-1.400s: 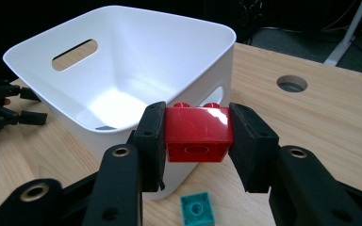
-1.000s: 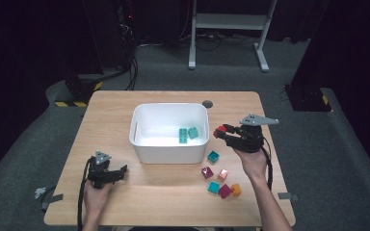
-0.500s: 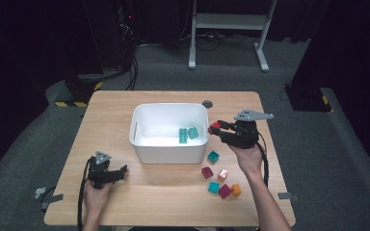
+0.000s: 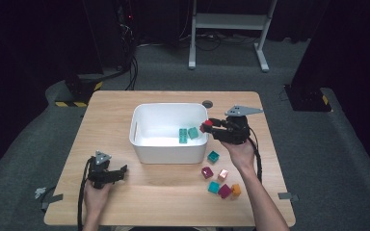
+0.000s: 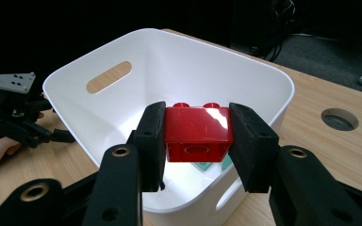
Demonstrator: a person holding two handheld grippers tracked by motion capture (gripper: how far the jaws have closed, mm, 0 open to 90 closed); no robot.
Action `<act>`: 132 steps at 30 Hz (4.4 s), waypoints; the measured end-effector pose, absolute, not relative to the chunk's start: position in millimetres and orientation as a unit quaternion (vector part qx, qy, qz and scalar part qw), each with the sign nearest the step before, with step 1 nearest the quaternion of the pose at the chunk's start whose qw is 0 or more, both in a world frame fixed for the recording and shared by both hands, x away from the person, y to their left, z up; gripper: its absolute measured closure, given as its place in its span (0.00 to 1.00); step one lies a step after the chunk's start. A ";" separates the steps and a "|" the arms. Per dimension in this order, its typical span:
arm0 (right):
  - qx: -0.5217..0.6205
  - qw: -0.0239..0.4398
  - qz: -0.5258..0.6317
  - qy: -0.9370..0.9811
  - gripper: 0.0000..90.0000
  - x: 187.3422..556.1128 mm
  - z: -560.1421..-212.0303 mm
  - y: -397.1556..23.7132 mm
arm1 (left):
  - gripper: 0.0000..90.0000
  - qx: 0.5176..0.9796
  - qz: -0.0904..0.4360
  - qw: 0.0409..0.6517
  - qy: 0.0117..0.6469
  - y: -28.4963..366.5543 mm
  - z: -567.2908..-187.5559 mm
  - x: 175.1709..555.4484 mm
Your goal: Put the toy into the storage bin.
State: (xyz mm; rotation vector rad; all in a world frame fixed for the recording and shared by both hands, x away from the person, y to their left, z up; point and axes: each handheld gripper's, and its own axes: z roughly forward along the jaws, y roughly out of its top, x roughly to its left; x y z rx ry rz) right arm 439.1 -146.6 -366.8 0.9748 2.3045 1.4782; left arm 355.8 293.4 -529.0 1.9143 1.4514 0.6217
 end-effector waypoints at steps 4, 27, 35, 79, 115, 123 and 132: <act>0.331 0.115 0.503 0.790 0.66 442.9 -364.7 -142.0 | 0.16 0.730 0.237 0.324 0.553 293.4 -529.0 355.8; 0.326 0.094 0.490 0.803 0.66 462.8 -369.8 -110.1 | 0.16 0.730 0.237 0.324 0.553 293.5 -529.0 355.9; 0.325 0.091 0.484 0.807 0.66 469.5 -374.0 -96.1 | 0.16 0.732 0.237 0.323 0.552 293.9 -528.8 355.8; 0.311 0.115 0.487 0.808 0.40 460.7 -369.6 -98.6 | 0.16 0.731 0.237 0.324 0.552 293.7 -528.9 355.9; 0.362 0.165 0.498 0.771 0.33 416.6 -400.5 -183.2 | 0.16 0.731 0.237 0.322 0.552 293.7 -528.8 355.7; 0.375 0.153 0.491 0.771 0.35 409.9 -418.0 -194.5 | 0.16 0.731 0.237 0.322 0.552 293.6 -528.8 355.6; 0.383 0.153 0.465 0.784 0.39 407.3 -436.9 -196.2 | 0.16 0.730 0.237 0.324 0.554 293.3 -528.9 355.7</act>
